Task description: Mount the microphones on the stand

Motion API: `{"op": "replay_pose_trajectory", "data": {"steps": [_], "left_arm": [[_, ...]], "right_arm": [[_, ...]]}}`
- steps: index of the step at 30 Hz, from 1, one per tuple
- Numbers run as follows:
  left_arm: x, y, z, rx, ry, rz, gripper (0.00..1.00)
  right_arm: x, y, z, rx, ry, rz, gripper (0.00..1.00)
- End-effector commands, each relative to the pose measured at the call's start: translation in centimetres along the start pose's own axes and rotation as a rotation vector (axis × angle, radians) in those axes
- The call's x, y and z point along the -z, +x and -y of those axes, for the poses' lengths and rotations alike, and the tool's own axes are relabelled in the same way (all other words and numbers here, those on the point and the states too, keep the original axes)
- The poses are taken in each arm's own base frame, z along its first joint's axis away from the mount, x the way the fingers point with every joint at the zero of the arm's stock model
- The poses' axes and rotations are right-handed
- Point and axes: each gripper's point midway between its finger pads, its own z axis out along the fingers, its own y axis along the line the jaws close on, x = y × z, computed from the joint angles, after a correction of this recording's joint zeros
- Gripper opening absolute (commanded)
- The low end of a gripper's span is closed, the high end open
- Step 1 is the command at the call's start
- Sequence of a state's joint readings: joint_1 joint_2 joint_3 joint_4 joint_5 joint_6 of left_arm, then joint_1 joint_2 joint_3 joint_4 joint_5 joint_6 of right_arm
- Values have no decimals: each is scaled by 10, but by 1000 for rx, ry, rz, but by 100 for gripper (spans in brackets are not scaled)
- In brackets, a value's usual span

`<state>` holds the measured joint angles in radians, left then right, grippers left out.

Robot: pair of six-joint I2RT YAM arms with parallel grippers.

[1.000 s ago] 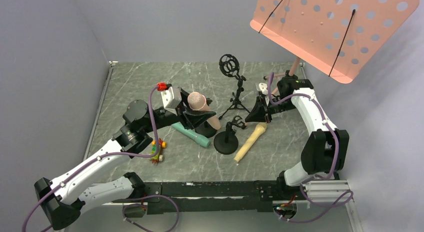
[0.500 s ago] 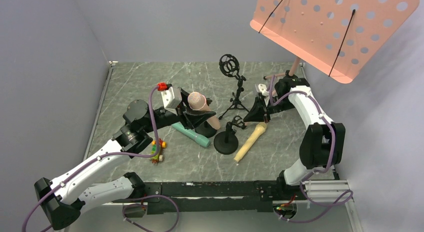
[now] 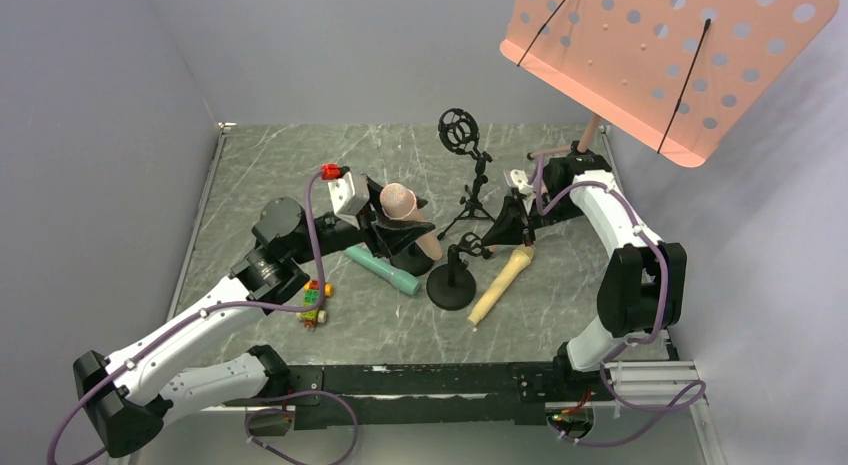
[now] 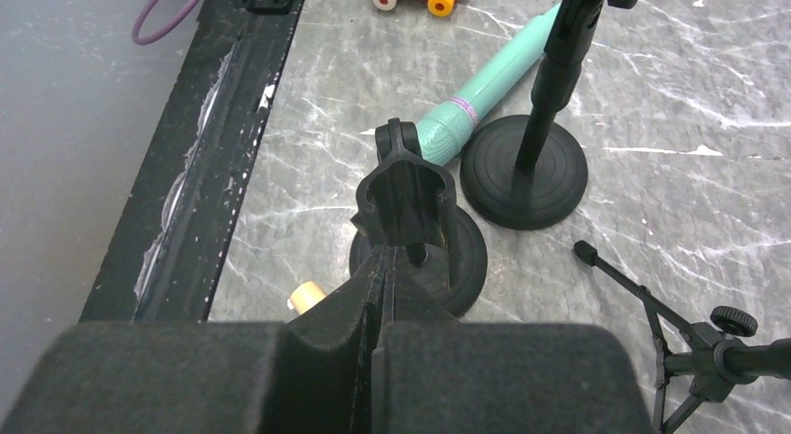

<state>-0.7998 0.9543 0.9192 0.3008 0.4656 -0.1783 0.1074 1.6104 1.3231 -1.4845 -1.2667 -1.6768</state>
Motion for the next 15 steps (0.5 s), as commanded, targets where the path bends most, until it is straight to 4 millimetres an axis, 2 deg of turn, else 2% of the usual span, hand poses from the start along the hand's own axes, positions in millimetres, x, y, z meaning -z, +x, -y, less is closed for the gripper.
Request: {"op": "replay_pose_trajectory", "data": {"steps": [1,6,15], "left_arm": [[-5,-22,2,-23,19,70,0],[-5,-21,2,-19,22,68,0],[-6,-20,2,-14,22,65,0]], "right_arm": [[0,-9,10,69,12,14,1],[6,-6,20,51,64,-7,1],[4,-2,22,40,50,-3,1]]}}
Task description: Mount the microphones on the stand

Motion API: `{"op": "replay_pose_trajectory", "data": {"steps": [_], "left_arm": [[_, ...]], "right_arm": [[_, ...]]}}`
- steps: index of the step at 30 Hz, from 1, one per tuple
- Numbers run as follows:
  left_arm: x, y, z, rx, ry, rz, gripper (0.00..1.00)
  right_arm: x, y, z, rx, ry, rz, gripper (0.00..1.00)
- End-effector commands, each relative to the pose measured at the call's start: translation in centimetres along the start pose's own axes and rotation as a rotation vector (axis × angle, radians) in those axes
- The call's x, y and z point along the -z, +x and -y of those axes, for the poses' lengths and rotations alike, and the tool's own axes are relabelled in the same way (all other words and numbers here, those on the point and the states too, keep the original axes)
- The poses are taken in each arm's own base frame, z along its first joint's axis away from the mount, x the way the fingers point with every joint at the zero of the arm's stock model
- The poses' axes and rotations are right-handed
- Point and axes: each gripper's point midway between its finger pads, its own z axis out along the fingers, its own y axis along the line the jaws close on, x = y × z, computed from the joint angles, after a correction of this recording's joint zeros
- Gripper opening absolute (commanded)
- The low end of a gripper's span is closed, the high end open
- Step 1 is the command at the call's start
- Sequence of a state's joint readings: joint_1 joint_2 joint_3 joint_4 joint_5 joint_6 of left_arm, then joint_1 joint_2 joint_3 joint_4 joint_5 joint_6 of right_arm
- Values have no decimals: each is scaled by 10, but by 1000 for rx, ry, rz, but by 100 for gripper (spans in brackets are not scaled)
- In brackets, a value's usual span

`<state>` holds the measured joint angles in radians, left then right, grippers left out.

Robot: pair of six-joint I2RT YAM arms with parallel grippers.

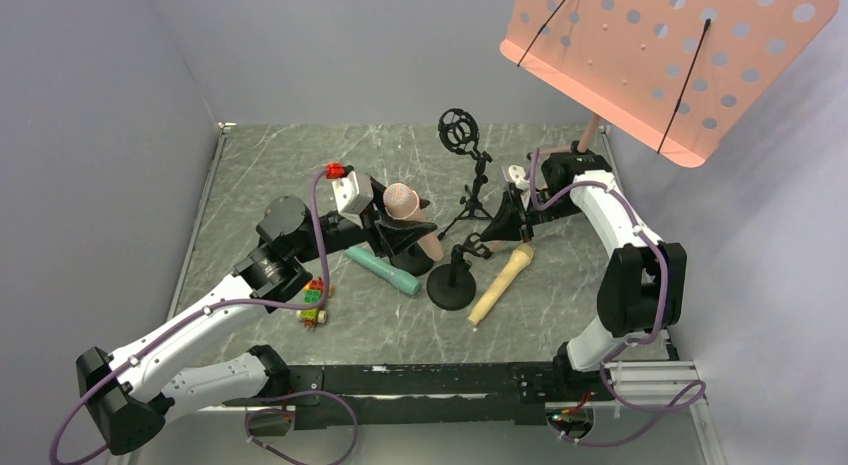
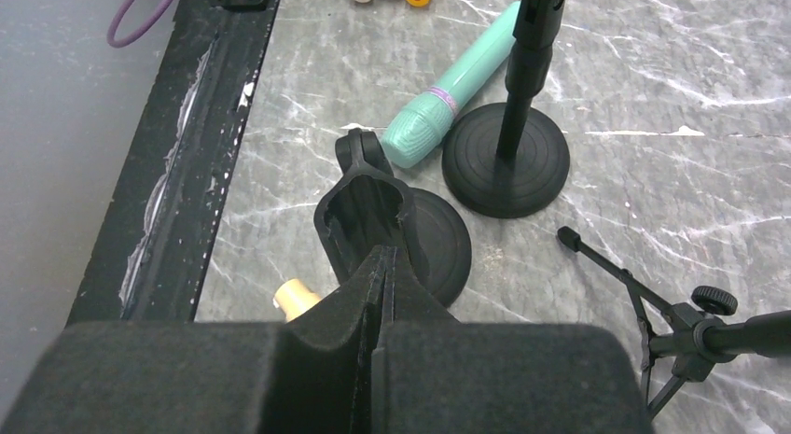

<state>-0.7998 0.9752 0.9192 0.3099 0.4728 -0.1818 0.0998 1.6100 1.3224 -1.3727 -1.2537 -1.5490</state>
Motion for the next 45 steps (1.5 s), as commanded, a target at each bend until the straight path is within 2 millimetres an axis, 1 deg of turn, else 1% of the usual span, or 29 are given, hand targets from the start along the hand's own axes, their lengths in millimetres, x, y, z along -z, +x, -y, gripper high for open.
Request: {"op": "replay_pose_trajectory", "data": {"steps": [1,3,5,8,16,21,28,32,36,38,40,42,45], "left_arm": [[-2,-26,3,-22,16,77,0],[-3,-26,3,-23,16,79,0],[-5,-26,3,-22,18,80,0],[-7,-25,1,-20,20,79,0],[-15,-25,-2,-23,24,91,0],[-28,-30,-8,-17,25,128,0],[-46,-28,-23,-7,0,182,0],[-56,-24,-30,11,-5,196,0],[-65,-19,-35,27,-7,194,0],[-68,-16,-35,40,4,191,0],[-72,-12,-33,52,13,186,0],[-74,-7,-30,62,23,175,0],[-77,-1,-27,72,29,166,0]], "right_arm": [[0,-6,6,66,3,16,1],[-1,-6,-5,55,-30,28,1],[-4,-3,-9,58,-46,31,1],[-9,7,-16,58,-72,7,1],[-12,9,-14,39,-78,13,4],[-12,10,-15,43,-67,9,7],[-14,14,-15,46,-58,1,9],[-15,15,-16,46,-64,-1,10],[-14,17,-17,48,-62,-10,15],[-14,18,-17,51,-58,-15,17],[-14,18,-17,54,-57,-19,22],[-14,18,-17,55,-56,-18,25],[-14,17,-18,56,-56,-16,26]]}}
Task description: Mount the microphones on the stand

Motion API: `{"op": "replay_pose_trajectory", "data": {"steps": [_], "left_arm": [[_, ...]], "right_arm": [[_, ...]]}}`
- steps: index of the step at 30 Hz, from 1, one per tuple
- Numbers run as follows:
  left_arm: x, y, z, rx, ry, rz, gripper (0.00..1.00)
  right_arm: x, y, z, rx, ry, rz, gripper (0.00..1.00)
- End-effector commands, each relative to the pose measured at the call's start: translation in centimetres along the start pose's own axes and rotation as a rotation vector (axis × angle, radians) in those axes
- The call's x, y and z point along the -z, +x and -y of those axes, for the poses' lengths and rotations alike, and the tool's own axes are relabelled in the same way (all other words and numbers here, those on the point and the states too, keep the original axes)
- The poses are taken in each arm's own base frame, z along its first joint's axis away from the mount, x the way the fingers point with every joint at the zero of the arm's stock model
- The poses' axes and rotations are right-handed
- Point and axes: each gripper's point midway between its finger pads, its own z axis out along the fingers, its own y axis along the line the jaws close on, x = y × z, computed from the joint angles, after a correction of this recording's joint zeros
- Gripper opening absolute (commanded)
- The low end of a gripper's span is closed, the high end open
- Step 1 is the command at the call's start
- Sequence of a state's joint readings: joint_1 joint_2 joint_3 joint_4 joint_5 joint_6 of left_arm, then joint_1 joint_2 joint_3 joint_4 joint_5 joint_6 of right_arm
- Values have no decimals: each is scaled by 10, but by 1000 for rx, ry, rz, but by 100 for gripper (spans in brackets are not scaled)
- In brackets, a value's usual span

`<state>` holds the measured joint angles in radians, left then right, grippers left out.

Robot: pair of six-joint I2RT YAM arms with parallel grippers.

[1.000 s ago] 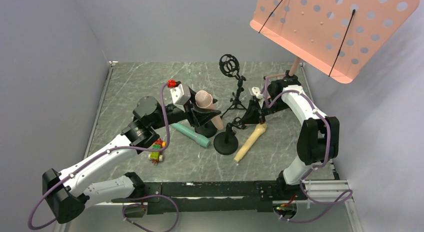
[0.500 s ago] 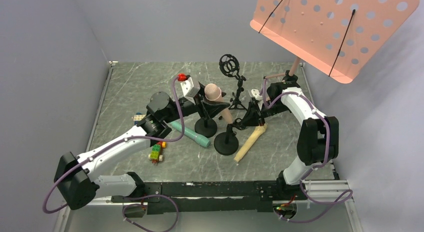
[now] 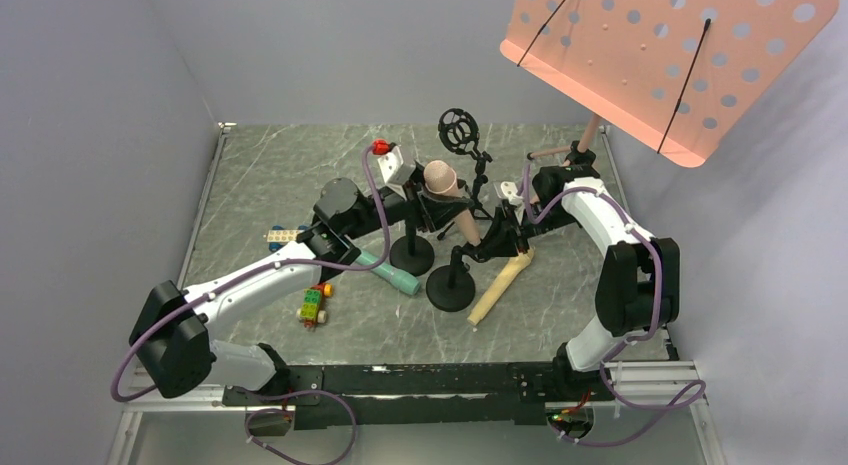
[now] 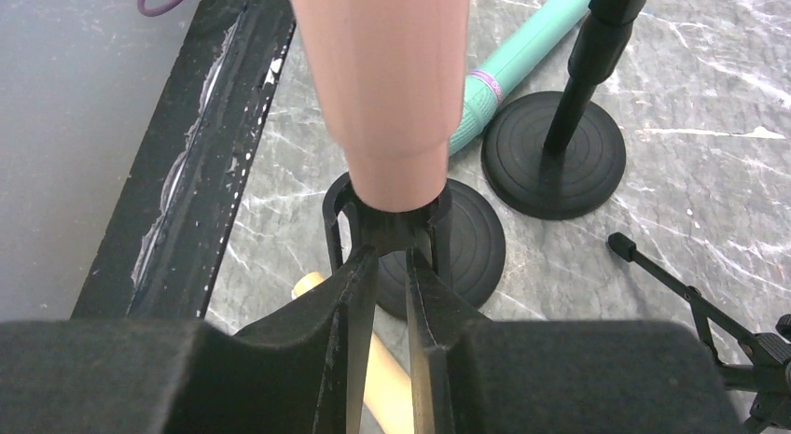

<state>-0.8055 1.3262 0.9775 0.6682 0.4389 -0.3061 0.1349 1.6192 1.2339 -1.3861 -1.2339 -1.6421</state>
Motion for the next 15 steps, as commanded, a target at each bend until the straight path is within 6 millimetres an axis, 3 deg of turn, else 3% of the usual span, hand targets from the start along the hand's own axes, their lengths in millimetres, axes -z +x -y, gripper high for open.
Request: {"op": "replay_pose_trajectory", "data": {"steps": [1,15], "left_arm": [[-9,-32,17,-18,51,96,0],[-9,-7,14,-10,32,37,0]], "right_arm": [[1,-7,0,58,14,6,26],[1,-8,-2,56,7,14,30]]}}
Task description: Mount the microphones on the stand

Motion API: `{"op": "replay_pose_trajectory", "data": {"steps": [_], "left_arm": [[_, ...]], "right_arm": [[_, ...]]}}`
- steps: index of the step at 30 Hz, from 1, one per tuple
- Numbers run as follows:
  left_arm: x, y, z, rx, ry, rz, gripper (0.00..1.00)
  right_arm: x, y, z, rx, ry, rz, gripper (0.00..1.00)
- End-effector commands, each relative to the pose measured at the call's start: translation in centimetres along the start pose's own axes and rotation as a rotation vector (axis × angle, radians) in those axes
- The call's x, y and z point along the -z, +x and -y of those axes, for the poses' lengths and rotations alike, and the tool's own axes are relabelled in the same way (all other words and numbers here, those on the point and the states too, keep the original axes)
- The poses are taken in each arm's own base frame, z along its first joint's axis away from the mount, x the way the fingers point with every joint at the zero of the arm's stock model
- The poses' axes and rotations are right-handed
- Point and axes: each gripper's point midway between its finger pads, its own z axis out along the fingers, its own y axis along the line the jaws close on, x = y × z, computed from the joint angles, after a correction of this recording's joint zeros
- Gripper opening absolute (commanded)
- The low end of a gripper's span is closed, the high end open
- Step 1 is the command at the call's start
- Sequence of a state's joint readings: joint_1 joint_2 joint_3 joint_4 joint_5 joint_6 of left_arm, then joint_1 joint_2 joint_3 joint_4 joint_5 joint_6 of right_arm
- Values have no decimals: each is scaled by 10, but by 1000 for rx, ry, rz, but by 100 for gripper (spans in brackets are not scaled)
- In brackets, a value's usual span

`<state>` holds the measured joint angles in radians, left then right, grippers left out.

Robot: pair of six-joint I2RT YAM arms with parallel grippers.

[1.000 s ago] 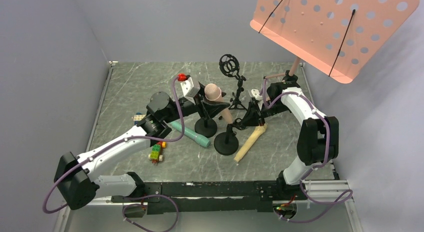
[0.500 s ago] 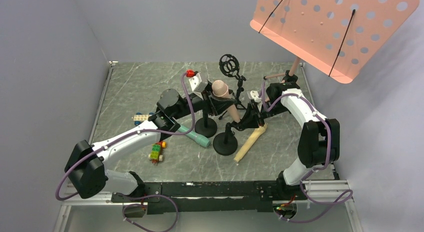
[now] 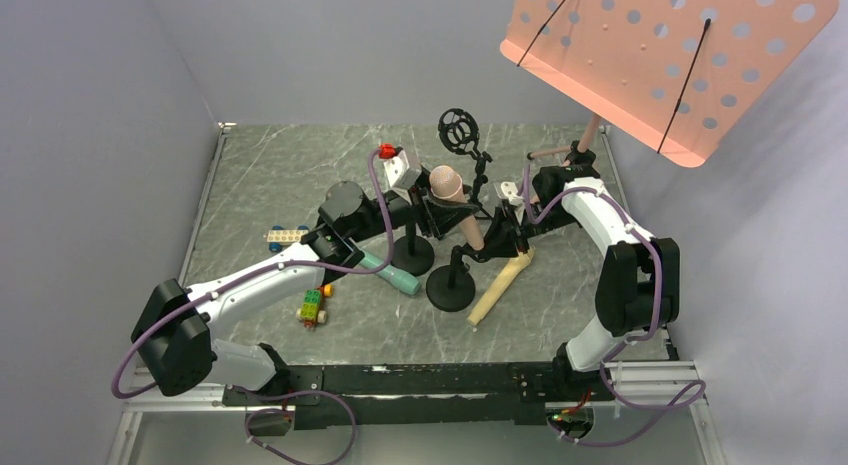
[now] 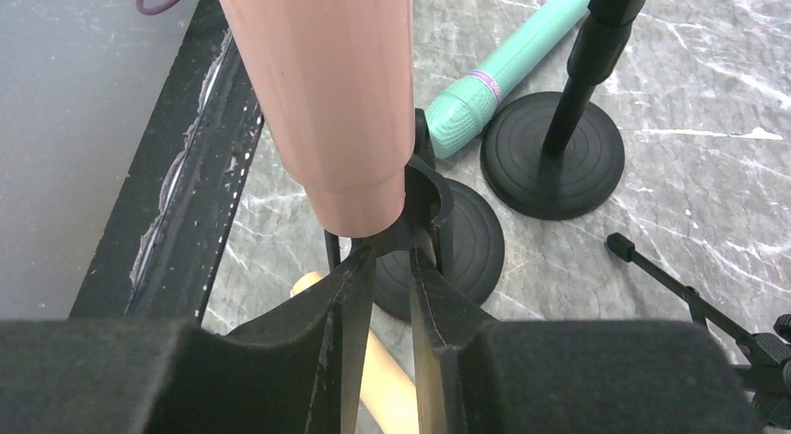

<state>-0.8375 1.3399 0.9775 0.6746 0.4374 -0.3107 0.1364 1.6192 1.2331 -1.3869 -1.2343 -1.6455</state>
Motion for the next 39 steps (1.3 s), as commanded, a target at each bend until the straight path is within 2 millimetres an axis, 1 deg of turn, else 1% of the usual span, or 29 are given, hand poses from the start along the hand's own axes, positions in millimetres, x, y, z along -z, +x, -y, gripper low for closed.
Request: {"op": "replay_pose_trajectory", "data": {"steps": [1,10,16,22,33,39], "left_arm": [[-3,-13,2,-29,2,44,0],[0,-3,-2,-32,-17,22,0],[1,5,-4,-17,-17,10,0],[3,19,-6,12,-23,-6,0],[11,45,-9,88,-36,0,0],[13,56,-10,106,-41,-37,0]], "right_arm": [[1,-8,-2,54,8,14,31],[0,-8,-3,49,1,22,35],[1,-8,-4,49,0,24,36],[0,-8,-4,45,-2,26,36],[0,-9,-6,43,-6,32,40],[0,-9,-7,42,-9,35,42]]}}
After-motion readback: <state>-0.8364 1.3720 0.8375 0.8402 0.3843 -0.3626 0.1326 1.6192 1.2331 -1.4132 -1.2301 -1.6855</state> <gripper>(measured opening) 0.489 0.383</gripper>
